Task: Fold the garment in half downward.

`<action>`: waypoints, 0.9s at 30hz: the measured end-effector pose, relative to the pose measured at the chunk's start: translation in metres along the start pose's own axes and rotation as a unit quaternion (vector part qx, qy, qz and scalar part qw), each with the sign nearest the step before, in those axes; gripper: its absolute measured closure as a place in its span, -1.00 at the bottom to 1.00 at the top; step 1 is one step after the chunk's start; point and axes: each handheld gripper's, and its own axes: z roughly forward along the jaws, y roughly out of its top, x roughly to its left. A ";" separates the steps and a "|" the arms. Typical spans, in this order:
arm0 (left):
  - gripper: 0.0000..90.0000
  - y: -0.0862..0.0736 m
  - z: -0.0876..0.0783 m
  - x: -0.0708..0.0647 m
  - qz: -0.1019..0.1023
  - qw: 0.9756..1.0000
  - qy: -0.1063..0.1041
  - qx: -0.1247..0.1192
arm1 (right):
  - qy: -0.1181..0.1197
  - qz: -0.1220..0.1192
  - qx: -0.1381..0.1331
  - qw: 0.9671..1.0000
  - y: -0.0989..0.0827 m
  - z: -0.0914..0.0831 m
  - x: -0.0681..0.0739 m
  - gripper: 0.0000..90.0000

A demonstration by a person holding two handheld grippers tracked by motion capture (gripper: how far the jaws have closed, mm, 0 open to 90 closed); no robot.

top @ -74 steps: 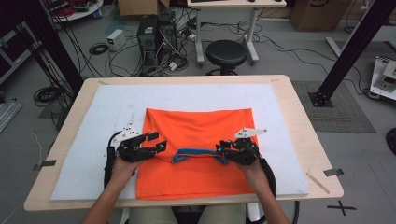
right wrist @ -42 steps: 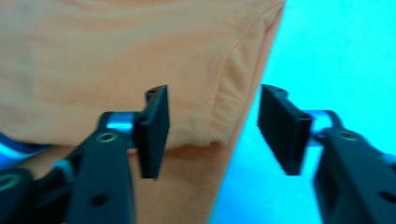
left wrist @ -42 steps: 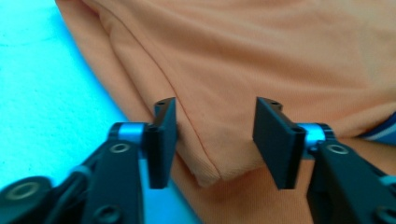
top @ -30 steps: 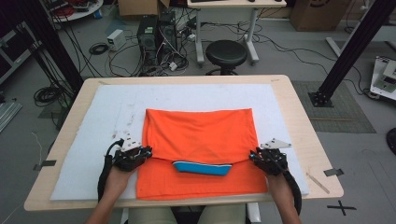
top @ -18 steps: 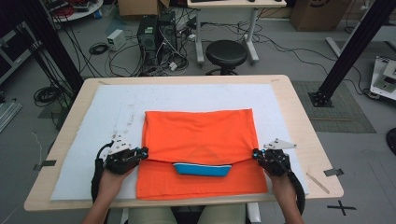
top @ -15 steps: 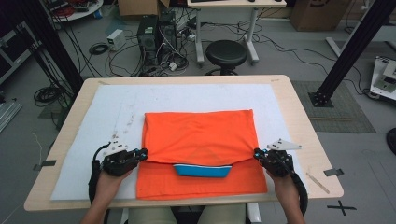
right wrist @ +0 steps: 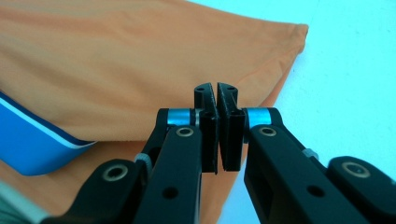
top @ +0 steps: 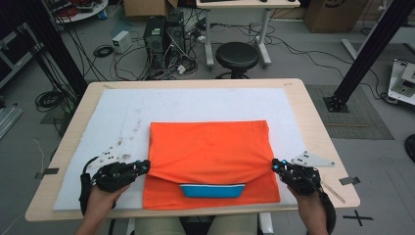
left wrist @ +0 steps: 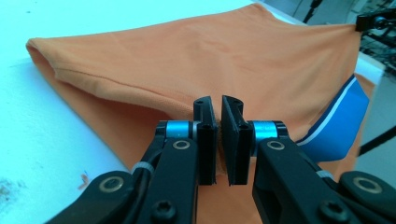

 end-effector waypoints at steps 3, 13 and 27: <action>0.87 -0.004 -0.004 -0.001 -0.005 1.000 -0.005 0.007 | 0.002 -0.001 0.005 1.000 0.000 -0.007 0.003 0.96; -0.05 -0.002 0.008 0.014 -0.013 0.999 0.044 -0.006 | -0.004 0.026 0.025 0.999 -0.011 0.016 -0.007 0.51; -0.30 0.036 0.042 0.058 -0.008 0.995 0.086 -0.040 | -0.029 0.040 -0.009 0.999 0.018 0.036 -0.031 0.10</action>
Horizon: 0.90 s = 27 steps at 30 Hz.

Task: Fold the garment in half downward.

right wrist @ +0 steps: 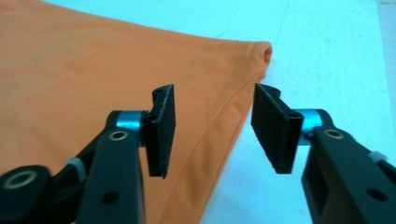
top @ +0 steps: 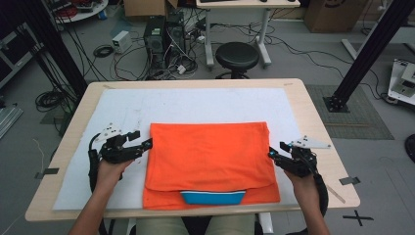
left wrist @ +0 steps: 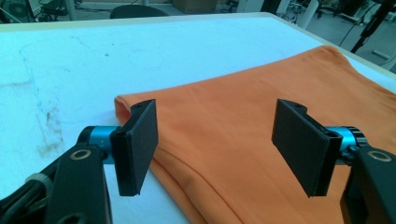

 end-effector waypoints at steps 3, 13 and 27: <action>-0.31 0.002 0.010 0.008 -0.004 1.000 0.007 0.000 | -0.005 0.002 0.001 1.000 0.006 0.012 -0.007 0.05; -0.33 0.002 0.050 0.031 -0.011 0.997 0.048 0.052 | -0.025 0.024 0.050 0.998 0.028 0.070 -0.031 0.02; -0.09 -0.006 0.076 0.035 0.003 0.987 0.089 0.133 | -0.021 0.056 0.116 0.992 0.033 0.119 -0.047 0.20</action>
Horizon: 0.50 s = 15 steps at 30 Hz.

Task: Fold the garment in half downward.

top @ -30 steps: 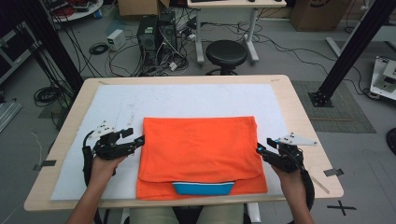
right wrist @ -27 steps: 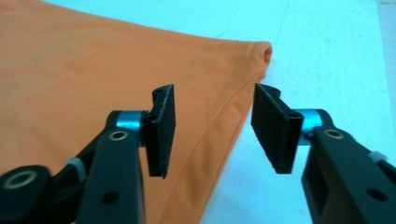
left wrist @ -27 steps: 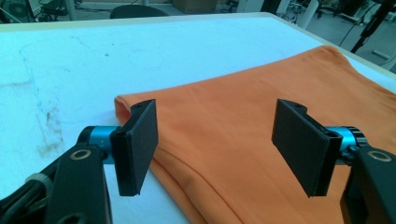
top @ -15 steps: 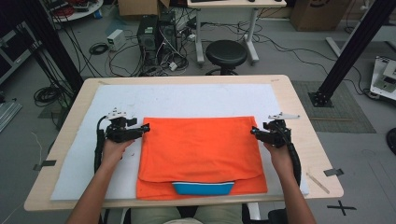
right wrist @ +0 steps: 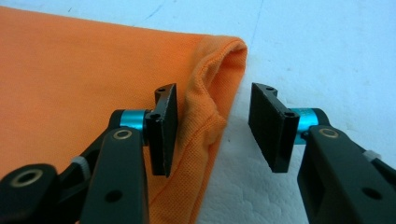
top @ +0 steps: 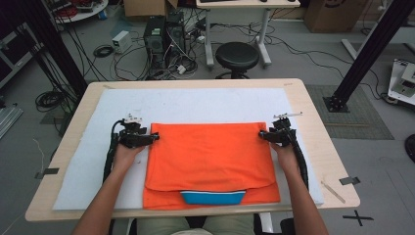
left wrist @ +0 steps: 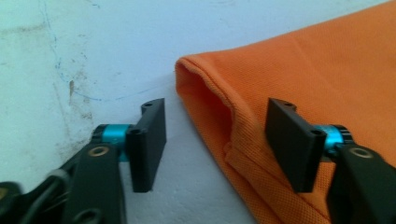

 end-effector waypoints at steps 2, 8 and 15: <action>0.09 0.000 0.000 -0.002 0.004 1.000 -0.005 -0.001 | 0.005 -0.008 0.000 1.000 0.000 0.000 0.002 0.38; 0.62 -0.001 0.000 -0.008 -0.013 1.000 -0.012 -0.004 | 0.028 -0.008 0.006 1.000 0.000 0.001 0.006 0.82; 0.88 0.004 0.002 -0.006 -0.047 0.999 -0.003 -0.016 | 0.008 -0.026 -0.020 0.999 0.004 -0.003 0.004 0.88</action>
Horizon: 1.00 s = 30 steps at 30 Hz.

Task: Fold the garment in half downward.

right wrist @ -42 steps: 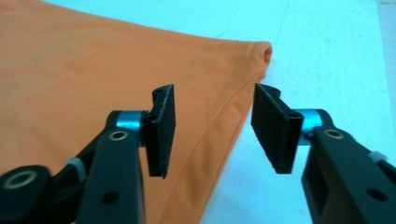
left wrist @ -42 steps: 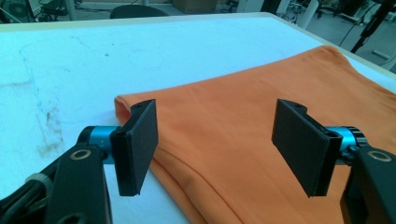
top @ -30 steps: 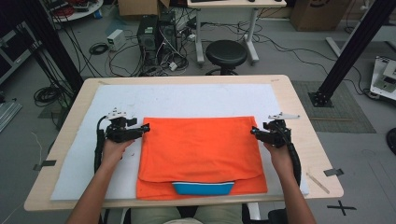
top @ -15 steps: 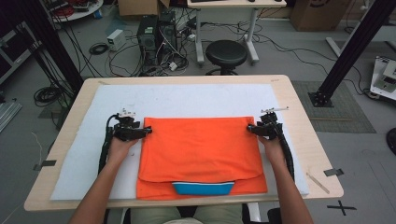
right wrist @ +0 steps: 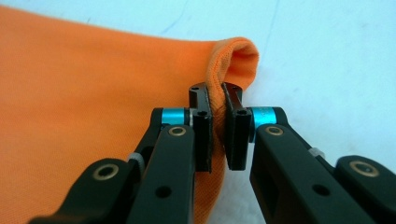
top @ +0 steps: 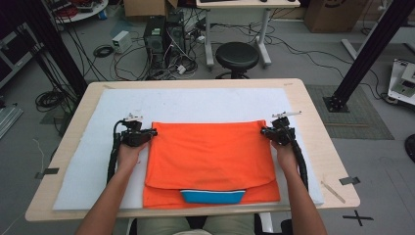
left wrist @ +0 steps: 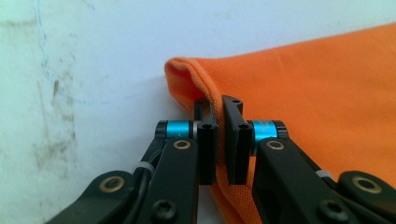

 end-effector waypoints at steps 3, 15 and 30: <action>0.89 0.007 0.004 0.002 -0.013 1.000 -0.002 -0.011 | -0.008 0.001 -0.009 1.000 0.004 -0.001 -0.002 0.88; 0.88 0.037 0.025 0.014 -0.034 0.998 0.000 -0.050 | -0.053 -0.004 -0.027 0.998 0.042 0.006 -0.008 0.87; 0.20 0.041 0.029 0.024 -0.046 0.998 -0.008 -0.040 | -0.065 0.017 -0.036 0.997 0.040 0.021 -0.013 0.36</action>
